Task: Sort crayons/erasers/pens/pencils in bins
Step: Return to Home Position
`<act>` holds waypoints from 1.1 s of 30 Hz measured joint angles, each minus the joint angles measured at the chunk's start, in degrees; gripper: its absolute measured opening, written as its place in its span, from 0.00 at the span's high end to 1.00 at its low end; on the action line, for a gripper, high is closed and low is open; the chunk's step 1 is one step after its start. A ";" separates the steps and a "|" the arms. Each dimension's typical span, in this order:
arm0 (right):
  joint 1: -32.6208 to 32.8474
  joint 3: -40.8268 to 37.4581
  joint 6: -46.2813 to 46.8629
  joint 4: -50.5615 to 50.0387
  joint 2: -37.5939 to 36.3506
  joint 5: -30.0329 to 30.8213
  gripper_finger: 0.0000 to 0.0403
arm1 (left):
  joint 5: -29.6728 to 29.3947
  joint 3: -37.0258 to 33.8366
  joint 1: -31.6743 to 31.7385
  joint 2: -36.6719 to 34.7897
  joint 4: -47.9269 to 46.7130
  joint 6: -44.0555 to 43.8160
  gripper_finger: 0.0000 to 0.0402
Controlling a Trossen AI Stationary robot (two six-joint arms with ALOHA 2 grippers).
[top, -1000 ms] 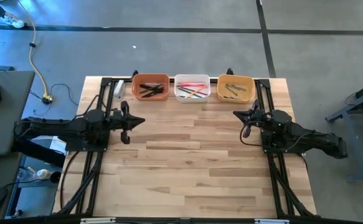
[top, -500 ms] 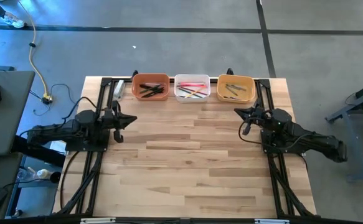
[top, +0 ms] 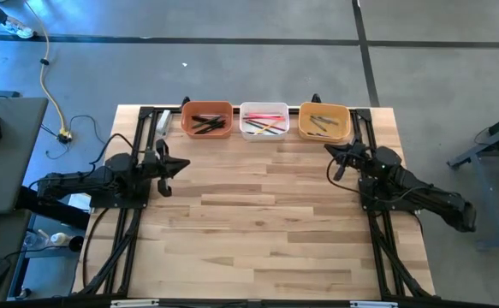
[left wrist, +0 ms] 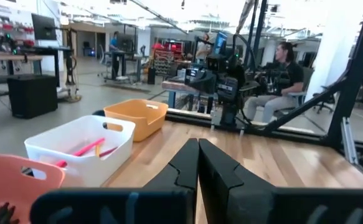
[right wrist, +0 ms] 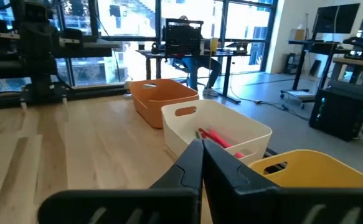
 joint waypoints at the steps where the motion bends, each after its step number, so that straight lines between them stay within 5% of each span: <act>1: -0.30 0.00 -0.01 -0.01 0.00 0.00 1.00 | 0.00 -0.02 0.00 0.02 -0.06 -0.66 1.00; 33: -1.86 -0.02 1.49 0.00 -0.02 0.13 1.00 | -0.09 -0.02 0.00 0.02 -0.09 -3.68 1.00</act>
